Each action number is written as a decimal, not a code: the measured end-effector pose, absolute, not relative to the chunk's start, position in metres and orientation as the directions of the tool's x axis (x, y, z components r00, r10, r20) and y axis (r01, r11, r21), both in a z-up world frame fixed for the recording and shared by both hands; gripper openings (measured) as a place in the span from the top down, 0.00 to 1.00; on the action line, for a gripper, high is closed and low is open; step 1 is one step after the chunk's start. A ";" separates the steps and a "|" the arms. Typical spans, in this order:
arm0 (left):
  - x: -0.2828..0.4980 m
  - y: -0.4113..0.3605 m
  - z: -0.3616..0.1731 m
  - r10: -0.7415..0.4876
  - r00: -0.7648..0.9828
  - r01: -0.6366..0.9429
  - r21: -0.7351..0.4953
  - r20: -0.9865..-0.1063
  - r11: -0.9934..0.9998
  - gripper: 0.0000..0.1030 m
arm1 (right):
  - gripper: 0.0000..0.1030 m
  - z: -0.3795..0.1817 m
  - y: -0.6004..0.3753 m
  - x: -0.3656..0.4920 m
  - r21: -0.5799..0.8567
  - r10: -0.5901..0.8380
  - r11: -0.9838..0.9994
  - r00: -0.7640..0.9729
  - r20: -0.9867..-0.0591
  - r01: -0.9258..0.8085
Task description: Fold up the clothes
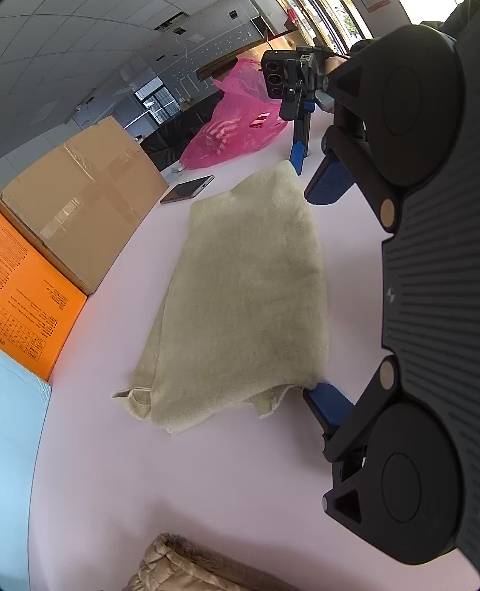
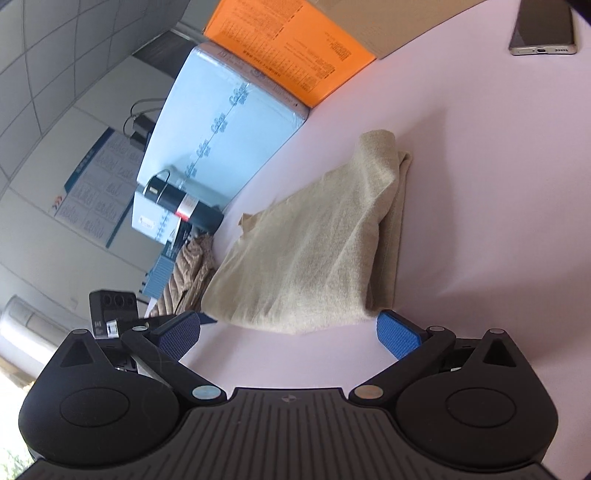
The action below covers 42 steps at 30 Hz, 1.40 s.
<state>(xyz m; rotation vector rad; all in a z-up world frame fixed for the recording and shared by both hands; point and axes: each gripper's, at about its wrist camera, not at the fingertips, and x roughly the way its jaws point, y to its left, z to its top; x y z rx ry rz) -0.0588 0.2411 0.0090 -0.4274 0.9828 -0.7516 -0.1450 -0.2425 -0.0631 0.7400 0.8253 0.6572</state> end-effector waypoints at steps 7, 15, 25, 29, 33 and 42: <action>-0.044 0.239 0.007 -0.753 0.339 0.336 -0.675 -0.564 0.656 0.00 | 0.00 -0.062 -0.234 -0.136 0.755 0.729 0.609 0.547 -0.413 -0.242; -0.029 0.239 0.005 -0.764 0.353 0.321 -0.698 -0.539 0.641 0.00 | 0.00 -0.066 -0.228 -0.117 0.721 0.701 0.636 0.595 -0.392 -0.274; 0.003 0.229 0.003 -0.772 0.366 0.314 -0.712 -0.520 0.628 0.00 | 0.00 -0.070 -0.217 -0.087 0.660 0.707 0.655 0.608 -0.362 -0.369; 0.014 0.225 0.003 -0.761 0.390 0.302 -0.709 -0.518 0.637 0.00 | 0.00 -0.072 -0.216 -0.076 0.649 0.714 0.651 0.608 -0.347 -0.394; 0.014 0.216 0.004 -0.718 0.458 0.293 -0.674 -0.524 0.678 0.00 | 0.00 -0.075 -0.214 -0.067 0.641 0.725 0.642 0.606 -0.327 -0.422; -0.011 0.175 0.014 -0.471 0.635 0.330 -0.336 -0.613 0.882 0.40 | 0.40 -0.076 -0.216 -0.065 0.639 0.701 0.664 0.621 -0.351 -0.388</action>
